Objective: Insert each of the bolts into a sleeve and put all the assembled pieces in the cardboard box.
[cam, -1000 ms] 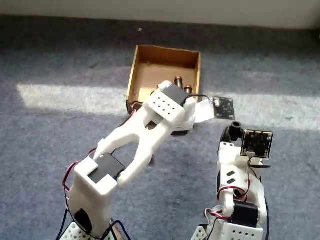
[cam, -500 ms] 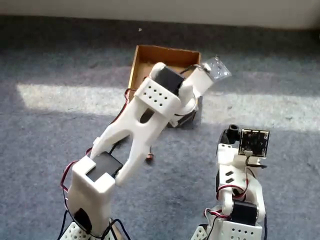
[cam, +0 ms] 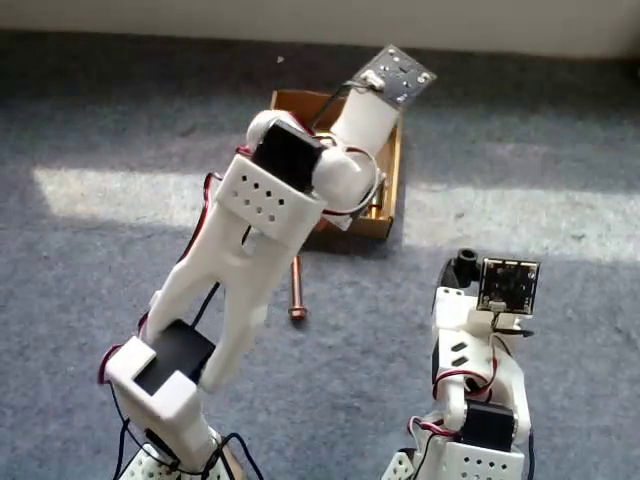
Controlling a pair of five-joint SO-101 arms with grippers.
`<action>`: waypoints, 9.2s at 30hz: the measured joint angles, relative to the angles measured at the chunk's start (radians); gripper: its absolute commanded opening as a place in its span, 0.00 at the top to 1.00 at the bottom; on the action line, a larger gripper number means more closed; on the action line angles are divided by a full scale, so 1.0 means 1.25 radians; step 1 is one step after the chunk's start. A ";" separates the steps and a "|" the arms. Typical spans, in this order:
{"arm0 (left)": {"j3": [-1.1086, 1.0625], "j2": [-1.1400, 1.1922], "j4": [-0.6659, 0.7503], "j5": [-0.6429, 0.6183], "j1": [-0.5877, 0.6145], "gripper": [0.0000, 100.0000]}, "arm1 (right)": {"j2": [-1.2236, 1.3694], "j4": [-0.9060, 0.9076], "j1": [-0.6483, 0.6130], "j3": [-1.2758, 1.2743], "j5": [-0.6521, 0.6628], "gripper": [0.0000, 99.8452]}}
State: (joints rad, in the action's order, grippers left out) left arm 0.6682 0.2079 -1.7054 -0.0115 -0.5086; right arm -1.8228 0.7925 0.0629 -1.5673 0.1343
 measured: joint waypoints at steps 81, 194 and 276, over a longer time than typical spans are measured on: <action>-1.649 -1.329 1.241 -0.311 0.021 1.00 | 0.000 -0.228 -0.475 -0.082 0.000 0.99; -1.796 -1.336 1.173 0.009 0.204 0.99 | 0.000 -0.338 -0.270 -0.082 -0.042 0.99; -1.874 -1.336 1.007 0.018 0.442 0.99 | 1.576 -0.982 -0.285 0.570 -0.042 0.99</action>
State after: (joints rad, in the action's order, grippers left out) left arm -1.6747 -1.4615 -0.4473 0.0115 0.0437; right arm 0.1473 -0.4350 -0.2931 -0.8554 0.0821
